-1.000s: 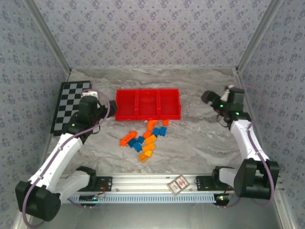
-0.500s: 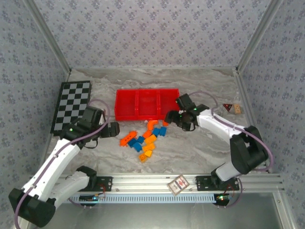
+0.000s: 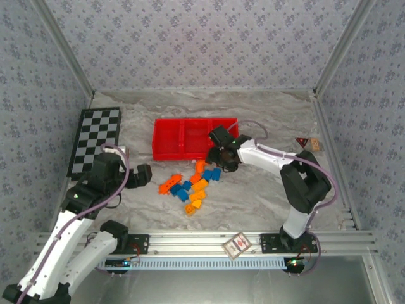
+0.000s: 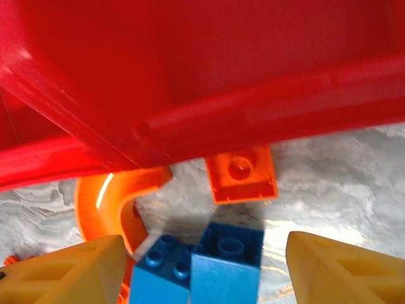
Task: Sort the legos into containers by color
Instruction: Pick up the lego from the center of the table.
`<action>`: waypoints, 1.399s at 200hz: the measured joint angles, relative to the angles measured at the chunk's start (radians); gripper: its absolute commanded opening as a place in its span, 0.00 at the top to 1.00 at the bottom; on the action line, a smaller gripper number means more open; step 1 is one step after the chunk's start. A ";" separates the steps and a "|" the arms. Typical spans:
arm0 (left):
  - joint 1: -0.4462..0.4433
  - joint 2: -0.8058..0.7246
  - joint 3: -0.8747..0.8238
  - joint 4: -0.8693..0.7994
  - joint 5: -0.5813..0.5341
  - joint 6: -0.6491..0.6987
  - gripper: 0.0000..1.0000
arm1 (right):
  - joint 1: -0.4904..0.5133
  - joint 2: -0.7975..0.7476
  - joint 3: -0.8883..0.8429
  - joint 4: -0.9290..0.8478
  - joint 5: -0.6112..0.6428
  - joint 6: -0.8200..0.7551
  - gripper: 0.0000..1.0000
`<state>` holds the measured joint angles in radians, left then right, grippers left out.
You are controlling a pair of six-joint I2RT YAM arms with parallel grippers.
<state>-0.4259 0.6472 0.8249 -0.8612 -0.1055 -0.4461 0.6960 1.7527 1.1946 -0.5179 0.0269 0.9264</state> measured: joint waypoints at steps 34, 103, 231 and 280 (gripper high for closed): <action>0.000 0.032 -0.007 0.000 -0.010 0.000 0.00 | 0.016 0.056 0.071 -0.043 0.038 -0.005 0.32; -0.001 0.093 -0.015 0.000 -0.011 0.001 0.00 | 0.039 0.116 0.105 -0.109 0.084 -0.016 0.39; -0.003 0.093 -0.017 0.005 -0.011 0.000 0.00 | 0.050 0.116 0.027 -0.106 0.118 -0.002 0.47; -0.016 0.093 -0.022 0.008 -0.011 0.000 0.00 | 0.062 0.109 -0.001 -0.058 0.137 0.013 0.52</action>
<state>-0.4423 0.7406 0.8028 -0.8532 -0.1162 -0.4458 0.7578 1.8614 1.1934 -0.5762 0.1635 0.9394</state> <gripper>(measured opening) 0.996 0.479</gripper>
